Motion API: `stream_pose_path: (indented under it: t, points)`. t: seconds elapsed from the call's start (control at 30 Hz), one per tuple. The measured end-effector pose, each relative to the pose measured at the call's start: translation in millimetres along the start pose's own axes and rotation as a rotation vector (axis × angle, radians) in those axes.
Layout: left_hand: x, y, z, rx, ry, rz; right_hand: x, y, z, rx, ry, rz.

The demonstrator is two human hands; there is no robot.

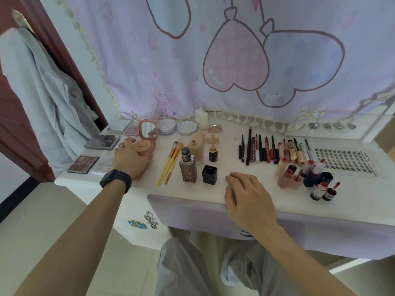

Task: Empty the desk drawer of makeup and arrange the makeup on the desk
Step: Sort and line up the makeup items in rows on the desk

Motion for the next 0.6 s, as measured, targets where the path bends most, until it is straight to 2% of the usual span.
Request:
stream_pose_path:
  t: [0.33,0.6]
  points:
    - [-66,15,-2,0.272,-0.062,-0.01,-1,-1,0,-0.017,0.007,-0.006]
    - [-76,13,-1,0.299,-0.082,0.028,0,1,0,-0.017,0.016,-0.009]
Point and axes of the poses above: each hand's wrist, its own x-axis towards the middle knuckle, its own z-axis out of the back of the hand, y = z × x, the point moved 8 cm from there along x, towards the middle knuckle, and after that the axes turned 9 degrees about y, right-handed, at the moved point
